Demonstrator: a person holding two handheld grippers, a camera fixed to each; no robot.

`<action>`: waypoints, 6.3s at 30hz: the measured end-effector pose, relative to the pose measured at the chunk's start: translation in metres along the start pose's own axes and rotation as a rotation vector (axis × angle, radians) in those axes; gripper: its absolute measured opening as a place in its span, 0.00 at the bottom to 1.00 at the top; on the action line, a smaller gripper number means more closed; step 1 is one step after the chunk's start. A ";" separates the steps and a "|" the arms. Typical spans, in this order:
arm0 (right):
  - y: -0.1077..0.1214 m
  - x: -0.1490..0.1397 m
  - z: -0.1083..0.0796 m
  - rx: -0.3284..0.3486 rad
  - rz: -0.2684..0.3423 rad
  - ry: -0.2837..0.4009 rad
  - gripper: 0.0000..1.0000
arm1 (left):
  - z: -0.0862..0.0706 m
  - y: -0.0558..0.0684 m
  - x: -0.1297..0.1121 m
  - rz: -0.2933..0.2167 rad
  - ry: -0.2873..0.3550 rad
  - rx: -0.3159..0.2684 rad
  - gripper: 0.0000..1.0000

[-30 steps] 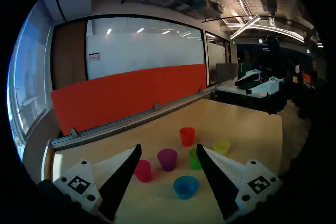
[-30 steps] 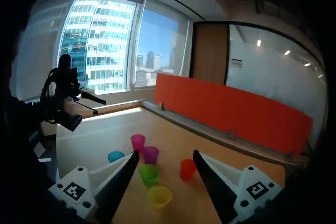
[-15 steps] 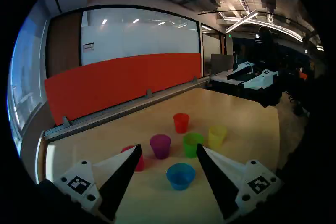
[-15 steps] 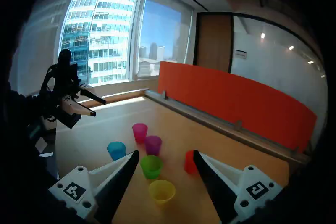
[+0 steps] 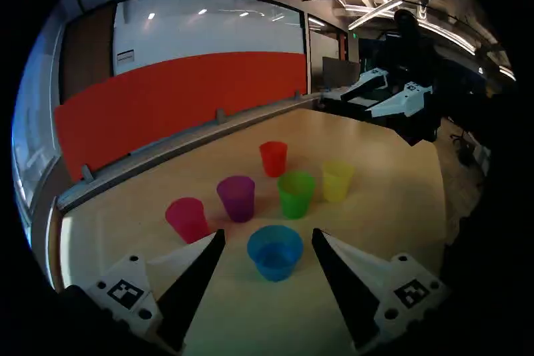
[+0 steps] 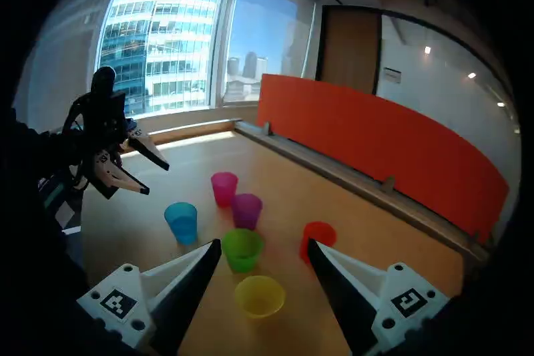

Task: Pour water

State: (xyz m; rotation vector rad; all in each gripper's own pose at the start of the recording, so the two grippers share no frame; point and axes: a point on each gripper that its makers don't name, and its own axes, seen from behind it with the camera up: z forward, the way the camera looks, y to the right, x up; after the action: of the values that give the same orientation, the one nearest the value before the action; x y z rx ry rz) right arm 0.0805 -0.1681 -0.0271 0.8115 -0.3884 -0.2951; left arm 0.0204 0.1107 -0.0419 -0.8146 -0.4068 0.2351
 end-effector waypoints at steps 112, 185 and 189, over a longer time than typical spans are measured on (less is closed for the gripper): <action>-0.041 -0.096 0.169 0.142 0.002 -0.315 0.93 | 0.095 0.013 -0.067 -0.052 -0.134 -0.125 0.89; -0.042 0.071 -0.005 -0.019 0.065 0.313 0.92 | 0.007 0.063 0.104 0.007 0.234 -0.030 0.88; -0.039 0.074 -0.007 -0.030 0.062 0.332 0.92 | 0.007 0.064 0.108 0.001 0.252 -0.032 0.88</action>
State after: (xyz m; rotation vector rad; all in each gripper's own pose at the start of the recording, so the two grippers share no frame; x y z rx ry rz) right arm 0.1449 -0.2186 -0.0444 0.8014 -0.0966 -0.1048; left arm 0.1112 0.1961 -0.0569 -0.8635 -0.1741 0.1245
